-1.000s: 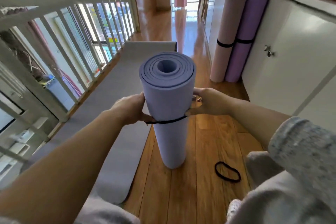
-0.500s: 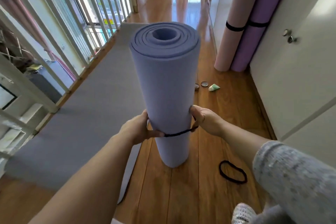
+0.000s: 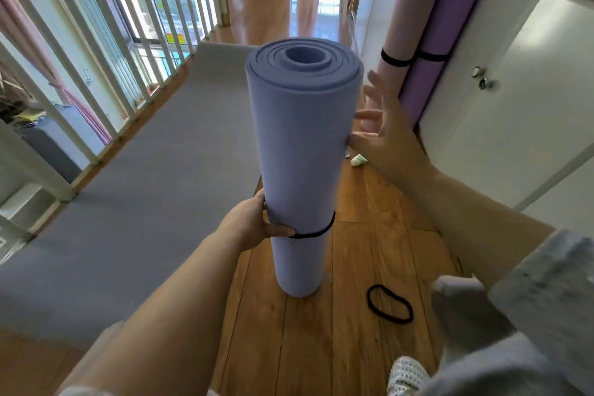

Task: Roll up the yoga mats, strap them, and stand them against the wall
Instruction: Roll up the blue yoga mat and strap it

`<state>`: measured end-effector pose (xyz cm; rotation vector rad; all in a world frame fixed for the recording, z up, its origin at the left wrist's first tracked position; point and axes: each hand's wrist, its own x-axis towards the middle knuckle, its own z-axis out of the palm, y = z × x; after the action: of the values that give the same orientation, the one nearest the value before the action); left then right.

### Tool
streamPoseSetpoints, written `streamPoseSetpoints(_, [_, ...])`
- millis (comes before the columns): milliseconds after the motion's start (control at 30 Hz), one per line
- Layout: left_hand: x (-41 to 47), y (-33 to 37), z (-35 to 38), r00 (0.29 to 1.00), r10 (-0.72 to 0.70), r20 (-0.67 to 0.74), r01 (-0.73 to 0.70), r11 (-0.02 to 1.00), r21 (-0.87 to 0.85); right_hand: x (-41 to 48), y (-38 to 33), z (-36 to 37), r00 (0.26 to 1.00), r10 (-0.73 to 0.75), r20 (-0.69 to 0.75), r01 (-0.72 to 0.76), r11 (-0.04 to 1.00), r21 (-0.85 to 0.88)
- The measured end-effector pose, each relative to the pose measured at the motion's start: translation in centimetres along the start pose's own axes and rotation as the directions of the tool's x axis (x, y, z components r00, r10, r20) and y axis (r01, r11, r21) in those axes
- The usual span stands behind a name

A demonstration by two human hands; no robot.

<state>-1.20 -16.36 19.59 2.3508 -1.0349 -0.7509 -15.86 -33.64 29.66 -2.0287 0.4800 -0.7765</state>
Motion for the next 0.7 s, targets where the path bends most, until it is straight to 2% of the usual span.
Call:
streamPoseSetpoints(100, [-0.8, 1.3, 0.4, 1.000, 0.005, 0.022, -0.005, 1.000, 0.001, -0.2, -3.3, -2.0, 0.978, -0.172, 0.121, 0.183, 0.979, -0.086])
streamPoseSetpoints(200, [-1.7, 2.3, -0.1, 0.997, 0.004, 0.079, -0.005, 1.000, 0.017, -1.0, -5.5, -3.8, 0.934, -0.241, 0.262, 0.306, 0.920, -0.246])
streamPoseSetpoints(300, [-2.9, 3.3, -0.4, 0.997, -0.007, 0.078, 0.003, 0.999, 0.053, -2.0, -7.0, -5.0, 0.899, -0.216, 0.380, 0.345, 0.884, -0.315])
streamPoseSetpoints(367, [-4.0, 4.6, -0.8, 0.998, -0.058, -0.005, 0.058, 0.996, 0.062, -2.6, -8.0, -5.8, 0.893, -0.170, 0.416, 0.331, 0.876, -0.352])
streamPoseSetpoints(400, [-4.6, 5.4, -1.3, 0.993, -0.097, -0.069, 0.096, 0.995, -0.018, -2.8, -8.4, -6.2, 0.894, -0.149, 0.423, 0.322, 0.870, -0.373])
streamPoseSetpoints(433, [-5.2, 6.6, -2.0, 0.983, -0.145, -0.116, 0.123, 0.976, -0.179, -2.9, -8.8, -6.5, 0.894, -0.133, 0.428, 0.316, 0.863, -0.393])
streamPoseSetpoints(500, [-7.2, 9.5, -4.0, 0.969, -0.217, -0.123, 0.113, 0.823, -0.557, -3.5, -9.2, -7.1, 0.893, -0.105, 0.438, 0.306, 0.855, -0.419])
streamPoseSetpoints(533, [-8.4, 11.1, -5.2, 0.971, -0.224, -0.082, 0.111, 0.729, -0.676, -3.9, -9.2, -7.2, 0.891, -0.087, 0.446, 0.297, 0.854, -0.427])
streamPoseSetpoints(600, [-10.6, 13.9, -7.1, 0.985, -0.169, 0.026, 0.128, 0.625, -0.770, -4.8, -9.4, -7.7, 0.882, -0.065, 0.466, 0.295, 0.849, -0.439])
streamPoseSetpoints(700, [-13.3, 17.1, -8.4, 0.987, -0.046, 0.151, 0.147, 0.624, -0.767, -6.5, -9.9, -8.6, 0.883, -0.060, 0.466, 0.295, 0.844, -0.449])
